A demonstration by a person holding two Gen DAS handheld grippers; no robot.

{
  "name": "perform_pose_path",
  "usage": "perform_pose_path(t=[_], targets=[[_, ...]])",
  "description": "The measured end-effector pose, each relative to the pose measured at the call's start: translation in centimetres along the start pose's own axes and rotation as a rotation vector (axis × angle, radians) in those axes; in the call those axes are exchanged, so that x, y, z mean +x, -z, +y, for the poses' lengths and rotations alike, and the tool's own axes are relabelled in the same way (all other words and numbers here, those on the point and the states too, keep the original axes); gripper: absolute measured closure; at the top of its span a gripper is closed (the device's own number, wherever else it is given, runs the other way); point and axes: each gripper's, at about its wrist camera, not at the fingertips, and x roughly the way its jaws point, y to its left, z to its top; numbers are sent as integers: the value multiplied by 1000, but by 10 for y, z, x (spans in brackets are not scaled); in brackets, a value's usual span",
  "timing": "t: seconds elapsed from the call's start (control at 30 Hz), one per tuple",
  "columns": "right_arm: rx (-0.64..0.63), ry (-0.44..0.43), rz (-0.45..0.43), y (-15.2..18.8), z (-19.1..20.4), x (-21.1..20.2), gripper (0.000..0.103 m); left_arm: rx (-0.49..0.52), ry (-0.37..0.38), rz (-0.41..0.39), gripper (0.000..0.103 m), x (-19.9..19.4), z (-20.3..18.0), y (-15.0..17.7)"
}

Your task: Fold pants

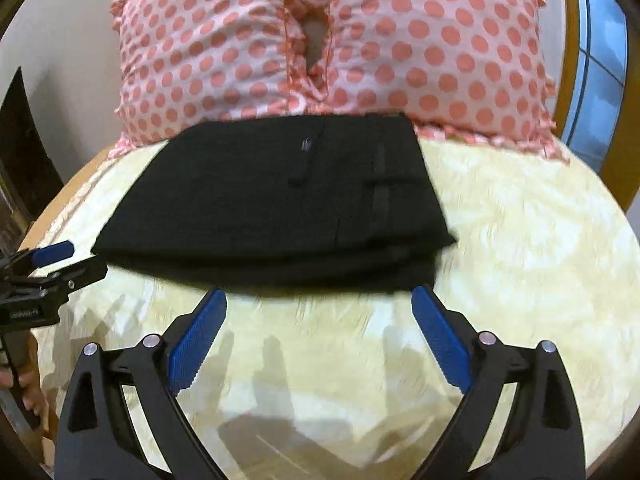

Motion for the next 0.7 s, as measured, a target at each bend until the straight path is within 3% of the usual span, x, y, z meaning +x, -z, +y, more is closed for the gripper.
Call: perform_pose_path(t=[0.23, 0.53, 0.6, 0.7], targets=[[-19, 8, 43, 14, 17, 8, 7, -4, -64, 25, 2, 2, 3, 25], [21, 36, 80, 21, 16, 7, 7, 8, -80, 48, 2, 5, -1, 32], [29, 44, 86, 23, 16, 7, 1, 12, -84, 41, 2, 5, -1, 33], [-21, 93, 87, 27, 24, 9, 1, 18, -84, 33, 2, 5, -1, 34]])
